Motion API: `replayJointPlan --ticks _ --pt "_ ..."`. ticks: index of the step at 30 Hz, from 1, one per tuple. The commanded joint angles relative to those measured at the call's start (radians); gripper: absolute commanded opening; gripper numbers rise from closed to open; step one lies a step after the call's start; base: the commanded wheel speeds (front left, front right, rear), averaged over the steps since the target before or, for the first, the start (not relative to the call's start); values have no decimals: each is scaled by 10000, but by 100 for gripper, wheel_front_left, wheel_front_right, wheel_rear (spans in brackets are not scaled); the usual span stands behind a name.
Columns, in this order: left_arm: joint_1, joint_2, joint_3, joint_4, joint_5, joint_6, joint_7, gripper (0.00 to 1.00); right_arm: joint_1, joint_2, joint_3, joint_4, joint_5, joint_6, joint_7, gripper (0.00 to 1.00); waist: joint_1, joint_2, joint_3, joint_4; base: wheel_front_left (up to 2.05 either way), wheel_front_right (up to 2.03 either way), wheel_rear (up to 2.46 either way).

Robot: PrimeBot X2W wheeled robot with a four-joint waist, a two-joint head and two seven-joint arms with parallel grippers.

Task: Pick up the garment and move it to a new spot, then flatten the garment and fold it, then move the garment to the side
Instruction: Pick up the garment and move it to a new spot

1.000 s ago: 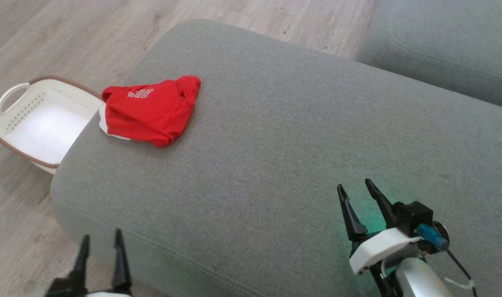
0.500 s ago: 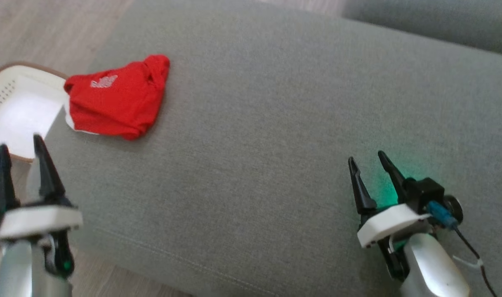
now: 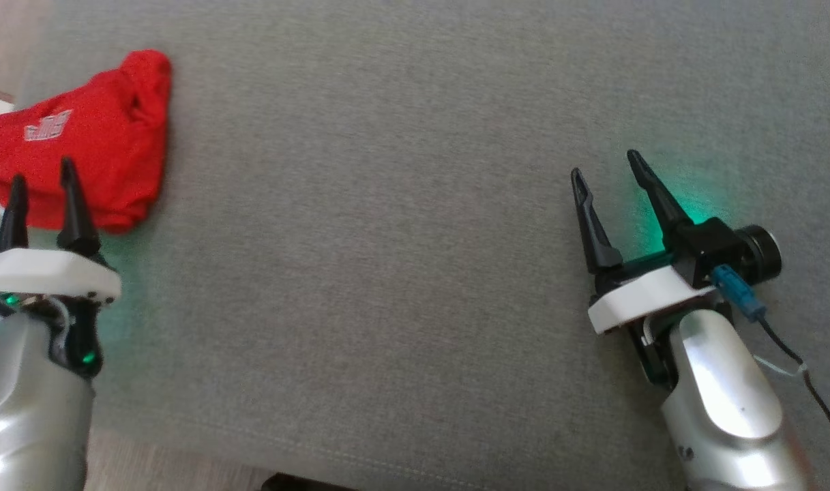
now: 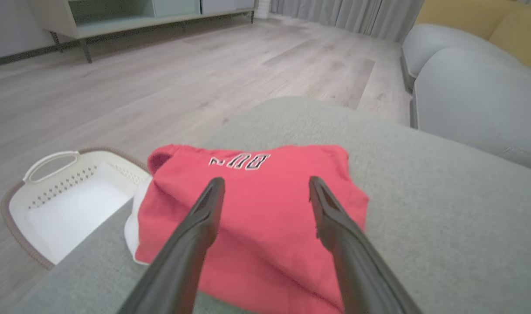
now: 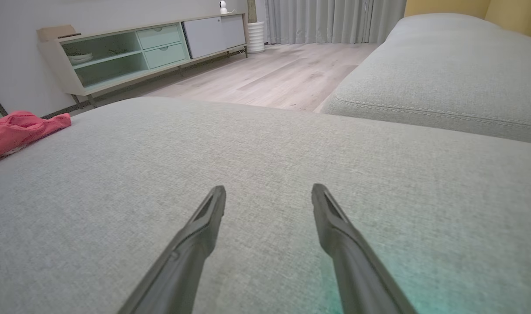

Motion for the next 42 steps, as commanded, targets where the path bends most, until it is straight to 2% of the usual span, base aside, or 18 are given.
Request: replayJointPlan --ticks 1,8,9,10,11,18,27,31,36,42 --pt "-438 749 233 366 -281 19 124 100 -157 15 190 -312 -95 33 -109 100 -2 0 336 -366 0 0 0" --pt "-934 856 -145 1767 -1120 18 468 99 -175 -69 34 -332 -130 33 -109 100 -2 0 464 -608 0 0 0" --pt "-985 859 -268 1879 -1226 18 525 53 -166 -71 16 -323 -129 33 -109 100 -2 0 464 -635 0 0 0" --pt "-1022 854 -362 1975 -1370 18 587 18 -153 -70 -11 -305 -122 33 -109 100 -2 0 460 -659 0 0 0" --pt "-1050 857 -459 2025 -1511 18 617 0 -143 -68 -32 -285 -106 33 -109 100 -2 0 443 -679 0 0 0" --pt "-1246 1169 -1239 1814 -2190 18 322 0 -81 -29 -142 -166 35 33 -109 100 -2 0 186 -791 0 0 0" --pt "-2187 2069 -2923 -44 -2385 18 -270 0 157 40 -349 -76 337 33 -109 100 -2 0 -628 -1012 0 0 0" --pt "-2680 2280 -3779 -1044 -2279 18 -366 0 305 57 -294 -42 573 33 -109 100 -2 0 -969 -1269 0 0 0" --pt "-3021 2077 -4645 -2143 -2250 18 -427 0 474 61 -123 -66 1058 33 -109 100 -2 0 -1380 -1813 0 0 0" --pt "-2958 881 -5863 -3187 -2268 18 -471 0 654 63 23 -88 1445 33 -109 100 -2 0 -1740 -2816 0 0 0"
